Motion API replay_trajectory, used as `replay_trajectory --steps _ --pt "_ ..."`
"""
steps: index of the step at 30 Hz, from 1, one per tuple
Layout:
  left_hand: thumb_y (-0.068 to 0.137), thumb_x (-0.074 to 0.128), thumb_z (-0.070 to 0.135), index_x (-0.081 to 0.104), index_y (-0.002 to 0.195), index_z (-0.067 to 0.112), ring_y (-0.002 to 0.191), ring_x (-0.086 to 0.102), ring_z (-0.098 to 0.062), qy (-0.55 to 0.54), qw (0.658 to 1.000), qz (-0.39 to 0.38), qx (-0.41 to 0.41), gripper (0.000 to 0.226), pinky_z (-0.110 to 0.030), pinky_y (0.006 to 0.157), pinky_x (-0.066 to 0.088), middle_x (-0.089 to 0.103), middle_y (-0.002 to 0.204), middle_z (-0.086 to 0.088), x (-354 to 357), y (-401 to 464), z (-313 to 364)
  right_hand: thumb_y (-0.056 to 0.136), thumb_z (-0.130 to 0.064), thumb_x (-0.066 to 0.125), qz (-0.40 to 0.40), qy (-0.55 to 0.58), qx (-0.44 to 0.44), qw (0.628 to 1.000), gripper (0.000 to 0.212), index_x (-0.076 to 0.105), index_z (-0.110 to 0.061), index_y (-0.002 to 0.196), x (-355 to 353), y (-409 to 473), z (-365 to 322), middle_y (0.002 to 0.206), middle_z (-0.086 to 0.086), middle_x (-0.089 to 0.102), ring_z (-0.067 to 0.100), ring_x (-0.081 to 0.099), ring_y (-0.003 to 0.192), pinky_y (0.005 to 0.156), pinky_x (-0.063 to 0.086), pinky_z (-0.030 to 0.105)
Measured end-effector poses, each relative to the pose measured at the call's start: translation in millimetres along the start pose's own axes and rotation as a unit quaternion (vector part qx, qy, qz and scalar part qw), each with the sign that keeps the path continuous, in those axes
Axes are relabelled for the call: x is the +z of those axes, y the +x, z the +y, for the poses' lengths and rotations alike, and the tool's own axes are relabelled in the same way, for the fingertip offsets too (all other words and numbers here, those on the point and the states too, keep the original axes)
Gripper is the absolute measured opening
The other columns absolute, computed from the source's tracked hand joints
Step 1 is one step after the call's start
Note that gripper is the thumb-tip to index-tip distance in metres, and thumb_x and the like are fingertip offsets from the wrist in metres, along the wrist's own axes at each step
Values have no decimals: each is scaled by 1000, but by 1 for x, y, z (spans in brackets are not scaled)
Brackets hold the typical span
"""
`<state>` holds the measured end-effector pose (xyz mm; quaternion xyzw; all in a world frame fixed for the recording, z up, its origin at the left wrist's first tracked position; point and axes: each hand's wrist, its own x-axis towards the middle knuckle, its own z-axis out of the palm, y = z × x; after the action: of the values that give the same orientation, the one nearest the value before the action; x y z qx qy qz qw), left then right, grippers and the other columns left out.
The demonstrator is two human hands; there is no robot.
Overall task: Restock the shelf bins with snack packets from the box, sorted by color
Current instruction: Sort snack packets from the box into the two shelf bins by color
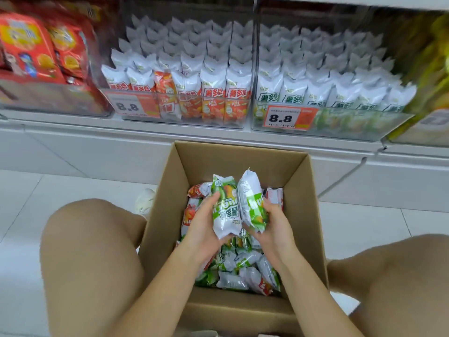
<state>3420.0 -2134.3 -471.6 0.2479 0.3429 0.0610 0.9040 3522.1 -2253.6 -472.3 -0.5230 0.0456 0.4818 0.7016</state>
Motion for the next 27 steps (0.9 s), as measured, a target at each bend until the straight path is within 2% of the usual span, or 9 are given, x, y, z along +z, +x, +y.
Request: replay_trajectory --steps 3,5,7,11,15,18,22,24,27 --pt "90 55 26 78 94 15 87 70 -23 43 998 -47 18 26 -35 80 53 72 102 -11 5 -28 6 78 -34 71 -48 -53 -14 997 64 50 -21 138 6 -21 -3 128 4 63 20 59 118 103 45 44" --pt "92 51 24 79 87 13 80 71 -22 42 998 -42 17 31 -32 73 53 73 97 -11 5 -40 7 73 -31 77 -71 -89 -29 993 58 57 -25 127 11 -34 -4 117 -2 69 11 65 107 91 49 34" --pt "93 50 25 78 95 10 87 70 -24 31 999 -21 23 32 -36 83 48 71 106 -15 5 -47 6 77 -30 68 -79 -86 -25 993 45 60 -26 120 14 -44 -4 115 -1 71 10 67 102 86 49 32" --pt "92 48 27 77 100 10 97 69 -25 28 999 -32 22 35 -41 91 47 69 114 -15 10 -57 1 88 -30 64 -112 -97 -14 989 51 49 -27 137 17 -54 0 127 2 64 21 62 116 101 46 48" --pt "95 47 30 67 120 9 107 66 -26 36 999 -21 11 38 -40 94 46 65 122 -16 5 -62 -1 78 -35 76 -23 -187 -50 981 54 50 -42 124 16 -55 4 125 -6 63 15 65 108 91 52 36" --pt "88 62 25 58 126 3 105 66 -26 47 999 -2 3 44 -40 93 48 63 125 -16 1 -60 -1 54 -64 83 11 -236 -46 971 94 48 -36 135 13 -55 4 136 -5 55 15 58 119 101 47 43" --pt "65 87 13 23 150 11 121 56 -34 97 995 7 0 106 -50 104 43 41 146 -20 -9 -56 -3 60 -80 66 22 -186 -21 982 96 47 -31 140 10 -53 6 143 -7 49 16 50 128 106 41 47" --pt "66 86 15 23 151 14 124 52 -38 118 993 -16 12 106 -54 109 36 46 142 -23 -9 -51 -1 64 -74 70 10 -140 -12 990 85 55 -27 133 12 -53 -1 135 -1 58 18 55 123 106 41 48" --pt "69 81 24 47 138 19 113 61 -34 204 975 -16 85 78 -48 99 47 63 125 -14 11 -52 16 64 -48 82 -9 -129 -45 991 77 54 -18 130 17 -52 -29 121 3 67 19 64 112 101 46 45"
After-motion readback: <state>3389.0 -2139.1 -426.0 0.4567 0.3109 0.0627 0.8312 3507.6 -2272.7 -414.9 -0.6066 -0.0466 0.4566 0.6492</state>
